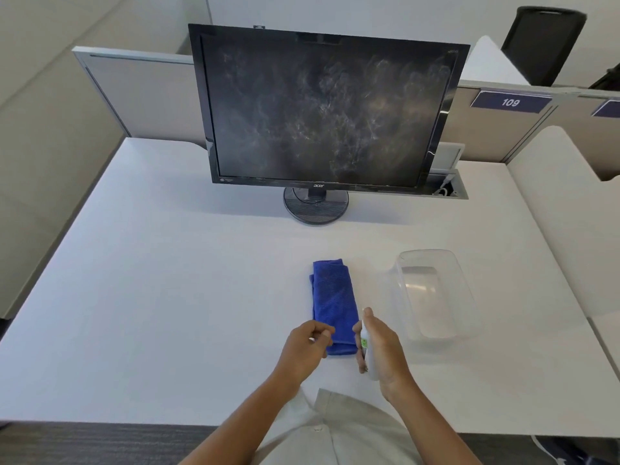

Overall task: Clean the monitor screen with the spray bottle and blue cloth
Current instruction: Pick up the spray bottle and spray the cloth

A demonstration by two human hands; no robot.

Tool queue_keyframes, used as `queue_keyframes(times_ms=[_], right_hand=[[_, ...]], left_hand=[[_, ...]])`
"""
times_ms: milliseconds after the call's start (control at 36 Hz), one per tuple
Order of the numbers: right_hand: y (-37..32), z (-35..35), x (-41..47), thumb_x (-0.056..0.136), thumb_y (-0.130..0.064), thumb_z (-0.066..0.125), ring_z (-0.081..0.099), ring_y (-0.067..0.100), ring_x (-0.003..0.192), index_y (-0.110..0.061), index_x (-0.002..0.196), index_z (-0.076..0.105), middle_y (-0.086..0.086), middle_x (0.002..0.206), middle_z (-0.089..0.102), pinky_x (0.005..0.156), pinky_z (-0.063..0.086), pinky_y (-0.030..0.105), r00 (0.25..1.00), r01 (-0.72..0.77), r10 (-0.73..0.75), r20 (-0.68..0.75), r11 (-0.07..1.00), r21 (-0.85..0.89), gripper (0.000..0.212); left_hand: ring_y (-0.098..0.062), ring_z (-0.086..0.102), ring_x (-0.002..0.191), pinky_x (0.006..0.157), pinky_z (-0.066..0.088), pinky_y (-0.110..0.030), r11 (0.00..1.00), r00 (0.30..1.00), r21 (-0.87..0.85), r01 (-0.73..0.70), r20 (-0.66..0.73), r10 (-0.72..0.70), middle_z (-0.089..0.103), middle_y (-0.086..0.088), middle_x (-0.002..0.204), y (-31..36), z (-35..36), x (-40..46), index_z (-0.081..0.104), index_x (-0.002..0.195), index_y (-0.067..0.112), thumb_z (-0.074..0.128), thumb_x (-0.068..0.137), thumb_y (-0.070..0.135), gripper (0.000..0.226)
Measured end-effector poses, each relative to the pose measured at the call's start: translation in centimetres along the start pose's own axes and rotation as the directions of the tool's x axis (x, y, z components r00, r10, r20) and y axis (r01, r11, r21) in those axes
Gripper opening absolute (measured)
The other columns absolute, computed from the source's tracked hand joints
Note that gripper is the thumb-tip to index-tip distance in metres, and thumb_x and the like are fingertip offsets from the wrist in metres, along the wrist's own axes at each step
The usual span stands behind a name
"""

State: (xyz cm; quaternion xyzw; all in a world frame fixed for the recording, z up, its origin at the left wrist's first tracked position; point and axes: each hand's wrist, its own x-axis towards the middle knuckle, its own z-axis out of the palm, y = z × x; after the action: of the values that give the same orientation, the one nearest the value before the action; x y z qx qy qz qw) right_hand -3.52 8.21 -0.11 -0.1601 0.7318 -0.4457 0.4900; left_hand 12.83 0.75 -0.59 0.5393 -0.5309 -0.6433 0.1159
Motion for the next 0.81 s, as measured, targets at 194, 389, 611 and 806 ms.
queue_keyframes(times_ms=[194, 389, 611, 806], right_hand=[[1.1, -2.4, 0.0, 0.104, -0.041, 0.064, 0.068, 0.014, 0.071, -0.036, 0.095, 0.065, -0.001, 0.084, 0.07, 0.069, 0.059, 0.037, 0.973, 0.227, -0.228, 0.02, 0.951, -0.208, 0.011], [1.3, -4.8, 0.3, 0.108, -0.043, 0.061, 0.067, 0.007, 0.107, -0.043, 0.098, 0.069, -0.017, 0.105, 0.067, 0.082, 0.052, 0.011, 0.874, 0.423, -0.481, -0.065, 0.821, -0.383, 0.013], [2.1, -6.8, 1.9, 0.109, -0.022, 0.067, 0.068, 0.012, 0.091, -0.012, 0.096, 0.075, -0.006, 0.094, 0.072, 0.071, 0.055, 0.023, 0.811, 0.449, -0.57, -0.132, 0.751, -0.484, 0.018], [2.1, -7.0, 2.2, 0.104, -0.03, 0.071, 0.069, 0.007, 0.094, -0.015, 0.103, 0.075, -0.011, 0.098, 0.073, 0.069, 0.056, 0.018, 0.823, 0.442, -0.556, -0.117, 0.756, -0.484, 0.016]], left_hand=[[-0.018, 0.079, 0.099, 0.082, 0.056, -0.011, 0.989, 0.975, 0.078, -0.122, 0.195, 0.105, 0.079, 0.002, 0.112, 1.8, 3.2, -0.3, 0.074, 0.123, 0.02, 0.059, 0.109, 0.012, 0.022], [-0.02, 0.077, 0.109, 0.095, 0.057, -0.016, 0.97, 0.957, 0.156, -0.189, 0.252, 0.146, 0.074, -0.002, 0.127, 3.3, 6.0, 0.4, 0.067, 0.138, 0.018, 0.059, 0.109, 0.009, 0.032], [-0.013, 0.071, 0.113, 0.095, 0.053, -0.015, 0.939, 0.949, 0.244, -0.244, 0.261, 0.178, 0.072, 0.006, 0.132, 4.0, 8.2, 1.2, 0.065, 0.14, 0.022, 0.06, 0.111, 0.019, 0.03], [-0.003, 0.068, 0.102, 0.085, 0.05, -0.009, 0.926, 0.949, 0.287, -0.244, 0.268, 0.166, 0.071, 0.011, 0.131, 4.0, 8.9, 1.7, 0.064, 0.141, 0.026, 0.06, 0.111, 0.022, 0.031]])
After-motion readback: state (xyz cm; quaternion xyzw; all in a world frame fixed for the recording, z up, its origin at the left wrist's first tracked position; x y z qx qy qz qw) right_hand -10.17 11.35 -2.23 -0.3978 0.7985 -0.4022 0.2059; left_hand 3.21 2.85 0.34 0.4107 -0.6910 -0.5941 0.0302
